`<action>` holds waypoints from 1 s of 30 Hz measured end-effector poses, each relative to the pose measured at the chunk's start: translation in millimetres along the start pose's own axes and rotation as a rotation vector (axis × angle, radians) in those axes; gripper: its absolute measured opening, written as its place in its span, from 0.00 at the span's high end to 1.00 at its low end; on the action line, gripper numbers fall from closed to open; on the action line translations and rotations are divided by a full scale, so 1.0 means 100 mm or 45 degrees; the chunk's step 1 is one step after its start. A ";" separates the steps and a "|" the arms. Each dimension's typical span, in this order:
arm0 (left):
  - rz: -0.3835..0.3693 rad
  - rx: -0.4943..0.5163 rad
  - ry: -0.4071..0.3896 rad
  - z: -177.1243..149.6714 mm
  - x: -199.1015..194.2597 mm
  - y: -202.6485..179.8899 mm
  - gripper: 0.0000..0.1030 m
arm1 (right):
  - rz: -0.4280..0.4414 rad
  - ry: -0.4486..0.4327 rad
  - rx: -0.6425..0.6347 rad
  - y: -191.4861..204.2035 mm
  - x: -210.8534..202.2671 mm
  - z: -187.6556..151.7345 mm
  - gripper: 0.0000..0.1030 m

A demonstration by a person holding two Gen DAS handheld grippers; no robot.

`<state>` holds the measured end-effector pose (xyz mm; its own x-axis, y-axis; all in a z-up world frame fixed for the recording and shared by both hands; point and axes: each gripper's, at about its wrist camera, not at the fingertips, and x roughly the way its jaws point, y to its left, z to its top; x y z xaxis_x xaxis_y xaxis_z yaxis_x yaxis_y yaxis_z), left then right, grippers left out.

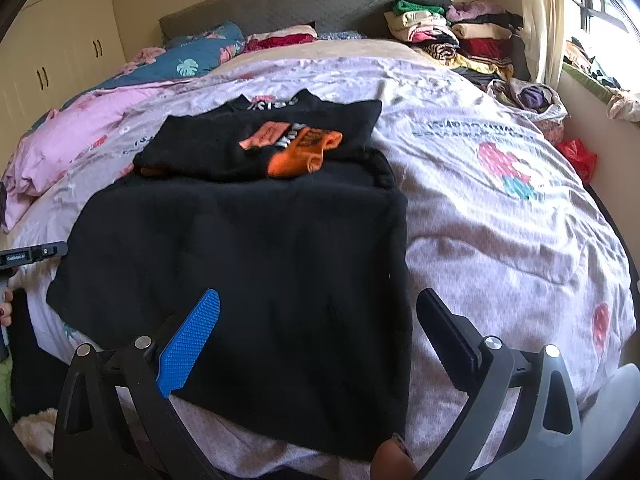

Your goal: Fold small clothes

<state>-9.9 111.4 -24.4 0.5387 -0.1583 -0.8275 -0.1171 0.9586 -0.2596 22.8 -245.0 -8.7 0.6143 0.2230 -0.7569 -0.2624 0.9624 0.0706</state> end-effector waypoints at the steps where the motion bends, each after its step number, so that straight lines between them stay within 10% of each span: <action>1: -0.007 -0.001 0.010 -0.02 0.01 0.00 0.77 | 0.000 0.005 0.001 -0.01 0.00 -0.02 0.05; 19: -0.008 0.019 0.095 -0.31 0.09 -0.02 0.81 | 0.015 0.117 0.027 -0.22 -0.03 -0.39 0.07; 30: 0.000 0.028 0.113 -0.41 0.06 0.00 0.81 | 0.060 0.176 0.092 -0.39 -0.03 -0.58 0.45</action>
<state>-40.6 100.4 -50.1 0.4626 -0.1775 -0.8686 -0.0984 0.9634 -0.2493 -12.1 -292.2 -47.0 0.4927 0.2494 -0.8337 -0.2313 0.9611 0.1508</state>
